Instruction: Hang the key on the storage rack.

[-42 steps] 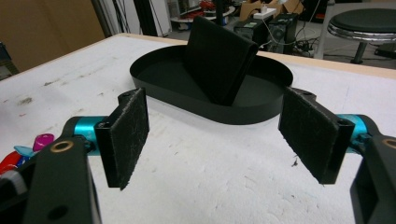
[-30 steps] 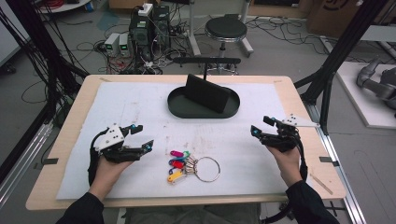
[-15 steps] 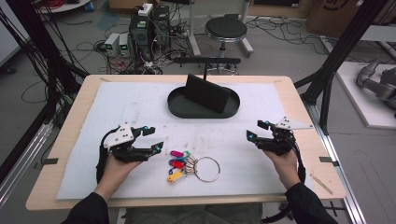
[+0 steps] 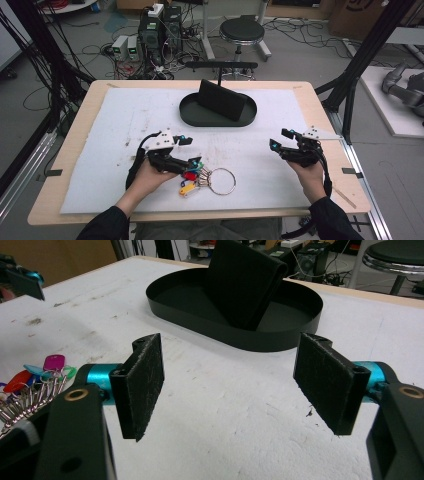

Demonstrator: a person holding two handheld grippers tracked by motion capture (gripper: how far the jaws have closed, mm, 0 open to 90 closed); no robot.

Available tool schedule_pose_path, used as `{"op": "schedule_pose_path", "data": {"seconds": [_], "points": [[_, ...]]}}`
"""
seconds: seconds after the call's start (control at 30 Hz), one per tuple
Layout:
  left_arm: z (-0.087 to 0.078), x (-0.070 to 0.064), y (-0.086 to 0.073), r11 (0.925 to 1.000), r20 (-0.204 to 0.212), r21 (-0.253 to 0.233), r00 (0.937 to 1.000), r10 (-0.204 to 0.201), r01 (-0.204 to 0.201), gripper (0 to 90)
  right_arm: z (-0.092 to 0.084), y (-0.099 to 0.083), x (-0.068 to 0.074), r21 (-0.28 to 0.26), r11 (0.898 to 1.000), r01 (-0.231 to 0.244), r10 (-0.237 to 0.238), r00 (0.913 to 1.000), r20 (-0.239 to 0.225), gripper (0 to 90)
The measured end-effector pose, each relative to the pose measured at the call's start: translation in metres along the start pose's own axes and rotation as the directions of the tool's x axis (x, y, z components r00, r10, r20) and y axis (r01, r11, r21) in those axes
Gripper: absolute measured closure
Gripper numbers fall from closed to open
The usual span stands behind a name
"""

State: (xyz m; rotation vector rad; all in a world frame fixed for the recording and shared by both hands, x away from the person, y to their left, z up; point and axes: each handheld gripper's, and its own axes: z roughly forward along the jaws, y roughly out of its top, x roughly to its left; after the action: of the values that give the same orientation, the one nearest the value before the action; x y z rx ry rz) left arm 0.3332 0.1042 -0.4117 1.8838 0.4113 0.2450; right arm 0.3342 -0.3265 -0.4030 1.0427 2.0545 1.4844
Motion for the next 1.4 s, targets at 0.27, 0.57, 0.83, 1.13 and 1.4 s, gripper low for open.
{"op": "schedule_pose_path", "data": {"seconds": [0.27,0.57,0.83,1.13,1.4], "points": [[0.042,-0.005,0.005,0.9887,0.094,0.149,0.9955,0.006,-0.02,32.7,0.0,0.0,-0.001,-0.001,1.0,0.005,-0.005,1.0,-0.003,28.8],[0.068,-0.01,0.003,0.9562,0.103,0.285,0.994,0.038,-0.066,53.2,0.0,0.0,-0.002,0.0,1.0,0.009,-0.009,0.9999,-0.004,28.9],[0.081,-0.016,0.002,0.9284,0.137,0.355,0.9886,0.063,-0.108,68.2,0.002,0.0,-0.002,0.008,1.0,0.01,-0.01,0.9999,-0.01,29.0],[0.088,-0.019,0.0,0.9015,0.128,0.413,0.9882,0.084,-0.13,77.0,0.002,0.0,-0.002,0.006,1.0,0.012,-0.011,0.9999,-0.013,29.2],[0.088,-0.021,0.0,0.8981,0.121,0.415,0.9872,0.104,-0.145,85.9,0.002,0.0,-0.002,0.006,1.0,0.013,-0.013,0.9998,-0.014,29.2]]}}
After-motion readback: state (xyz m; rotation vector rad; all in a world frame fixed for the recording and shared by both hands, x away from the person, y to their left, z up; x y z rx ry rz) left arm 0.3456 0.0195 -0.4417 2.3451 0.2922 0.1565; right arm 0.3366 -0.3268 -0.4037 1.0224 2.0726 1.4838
